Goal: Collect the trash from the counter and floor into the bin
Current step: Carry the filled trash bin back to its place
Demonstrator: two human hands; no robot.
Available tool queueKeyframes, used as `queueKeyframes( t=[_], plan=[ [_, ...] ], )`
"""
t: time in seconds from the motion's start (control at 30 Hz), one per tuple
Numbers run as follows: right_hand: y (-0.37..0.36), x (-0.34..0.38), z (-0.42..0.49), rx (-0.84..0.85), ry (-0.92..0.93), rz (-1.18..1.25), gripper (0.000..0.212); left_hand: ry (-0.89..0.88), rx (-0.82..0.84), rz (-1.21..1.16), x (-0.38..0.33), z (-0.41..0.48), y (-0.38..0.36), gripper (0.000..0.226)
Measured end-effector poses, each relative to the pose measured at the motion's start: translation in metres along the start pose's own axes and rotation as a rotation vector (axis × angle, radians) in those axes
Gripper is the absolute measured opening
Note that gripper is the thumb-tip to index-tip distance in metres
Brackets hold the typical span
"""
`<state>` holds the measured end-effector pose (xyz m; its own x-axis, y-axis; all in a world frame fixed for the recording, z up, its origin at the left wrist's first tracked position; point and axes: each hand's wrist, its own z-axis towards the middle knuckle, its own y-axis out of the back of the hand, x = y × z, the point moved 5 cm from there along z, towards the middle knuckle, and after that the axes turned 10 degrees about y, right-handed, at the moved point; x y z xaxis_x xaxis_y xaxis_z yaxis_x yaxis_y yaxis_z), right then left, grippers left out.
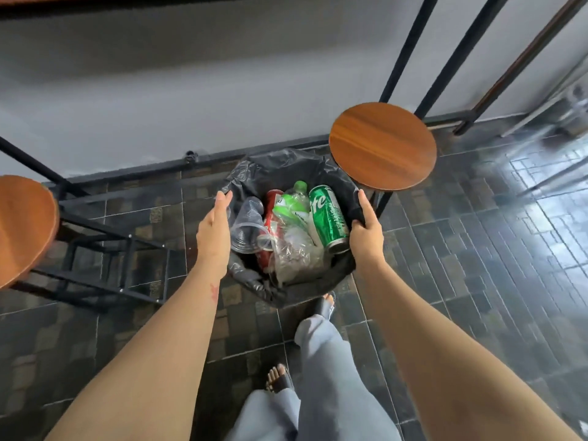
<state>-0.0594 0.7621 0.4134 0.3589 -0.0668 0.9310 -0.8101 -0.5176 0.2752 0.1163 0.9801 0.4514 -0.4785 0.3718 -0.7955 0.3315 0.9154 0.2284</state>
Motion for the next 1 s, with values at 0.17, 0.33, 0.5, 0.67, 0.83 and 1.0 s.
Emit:
queueKeyframes(
  t=[0.17,0.33,0.5,0.67,0.83,1.0],
  plan=[
    [0.088,-0.026,-0.047,-0.14,-0.072,0.006,0.069,-0.032,0.154,0.112,0.011,-0.057,-0.052,0.053],
    [0.188,-0.056,-0.067,-0.295,-0.15,0.034,0.073,-0.036,0.342,0.231,0.02,-0.106,-0.136,0.055],
    [0.287,-0.075,-0.06,-0.441,-0.164,0.063,0.075,-0.036,0.487,0.257,0.019,-0.147,-0.238,0.056],
    [0.382,-0.084,-0.018,-0.494,-0.205,0.074,0.075,-0.043,0.556,0.294,0.01,-0.17,-0.35,0.056],
    [0.463,-0.08,0.054,-0.489,-0.208,0.055,0.076,-0.032,0.575,0.275,-0.011,-0.175,-0.46,0.052],
    [0.518,-0.076,0.149,-0.488,-0.202,0.043,0.082,-0.026,0.558,0.231,-0.046,-0.156,-0.551,0.048]
  ],
)
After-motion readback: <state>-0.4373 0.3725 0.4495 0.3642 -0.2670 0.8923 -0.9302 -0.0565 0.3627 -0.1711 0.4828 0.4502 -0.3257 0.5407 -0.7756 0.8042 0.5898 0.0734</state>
